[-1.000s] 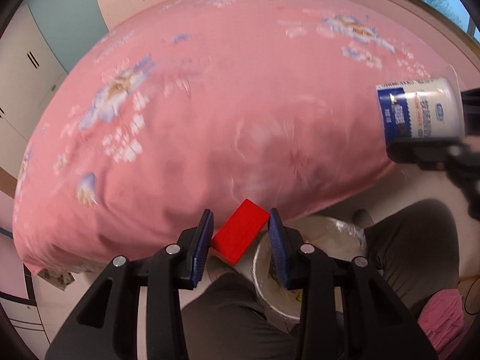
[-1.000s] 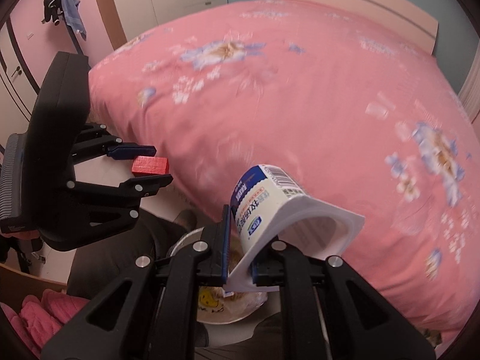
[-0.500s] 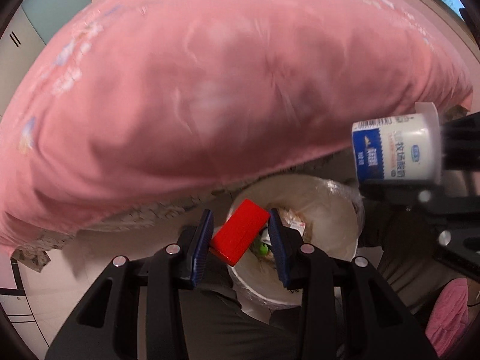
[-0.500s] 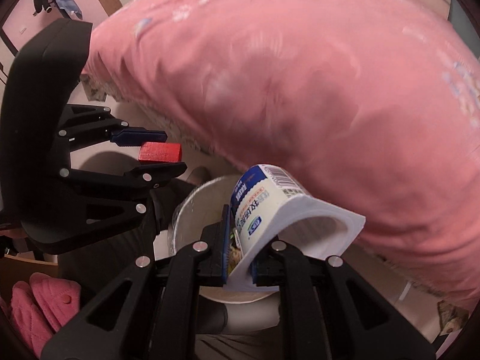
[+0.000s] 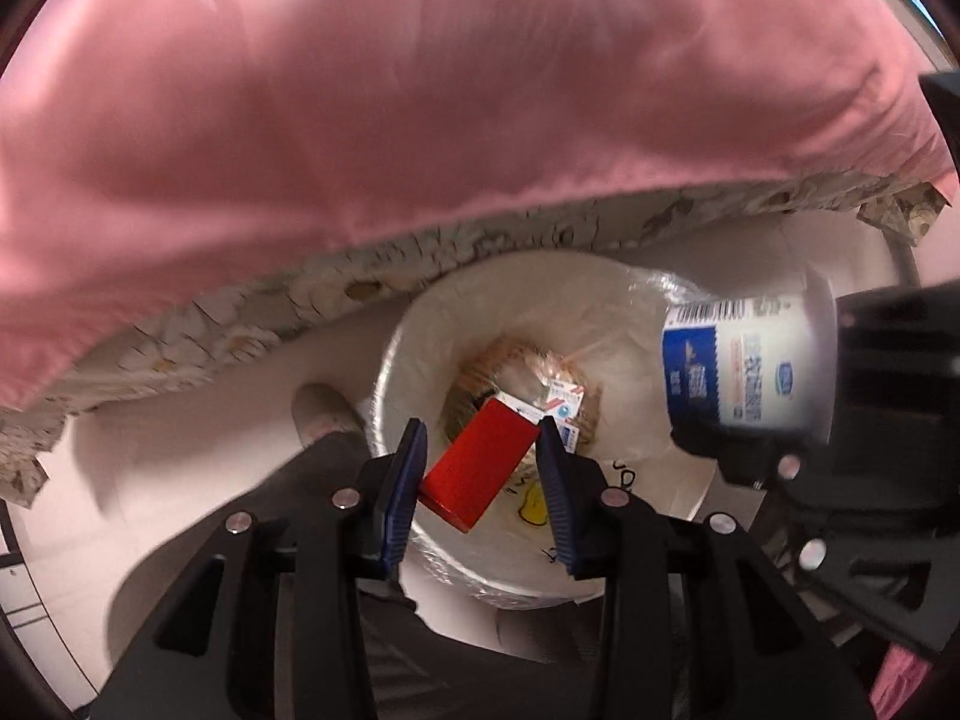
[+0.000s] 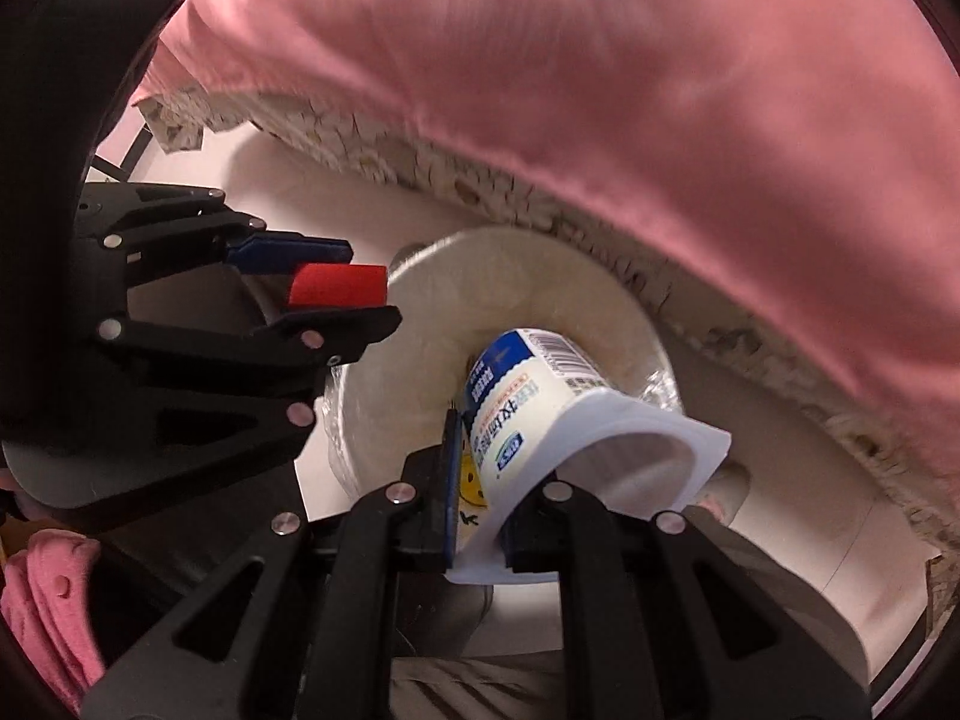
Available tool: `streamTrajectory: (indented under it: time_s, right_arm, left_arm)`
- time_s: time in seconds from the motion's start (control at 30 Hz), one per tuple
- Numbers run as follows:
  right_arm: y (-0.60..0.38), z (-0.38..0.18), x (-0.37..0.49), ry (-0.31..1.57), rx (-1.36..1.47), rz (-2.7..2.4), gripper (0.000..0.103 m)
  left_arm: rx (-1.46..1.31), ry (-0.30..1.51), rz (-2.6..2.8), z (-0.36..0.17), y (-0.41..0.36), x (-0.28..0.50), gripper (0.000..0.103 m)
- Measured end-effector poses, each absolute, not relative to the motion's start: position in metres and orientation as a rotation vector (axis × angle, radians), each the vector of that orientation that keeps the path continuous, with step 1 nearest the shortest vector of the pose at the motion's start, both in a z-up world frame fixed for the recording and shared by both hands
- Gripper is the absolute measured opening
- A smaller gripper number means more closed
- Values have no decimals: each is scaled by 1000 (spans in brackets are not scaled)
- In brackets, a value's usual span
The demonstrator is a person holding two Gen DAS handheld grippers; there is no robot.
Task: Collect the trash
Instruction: 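Open the left tool to drop the red block while the right tool drops the yogurt cup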
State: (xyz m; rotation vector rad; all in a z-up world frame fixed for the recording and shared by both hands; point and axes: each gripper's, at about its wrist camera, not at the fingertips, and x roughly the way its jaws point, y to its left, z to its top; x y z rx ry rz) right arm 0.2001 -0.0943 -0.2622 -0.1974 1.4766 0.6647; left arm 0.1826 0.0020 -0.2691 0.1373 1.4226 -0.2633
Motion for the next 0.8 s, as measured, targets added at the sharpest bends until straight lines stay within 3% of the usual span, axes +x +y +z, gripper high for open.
streamTrajectory:
  time_s: [0.8]
  right_arm:
    - [-82,-383,191,1755,-42,626,12]
  left_arm:
    - [-46,1637,-222,-373,-1,202,40]
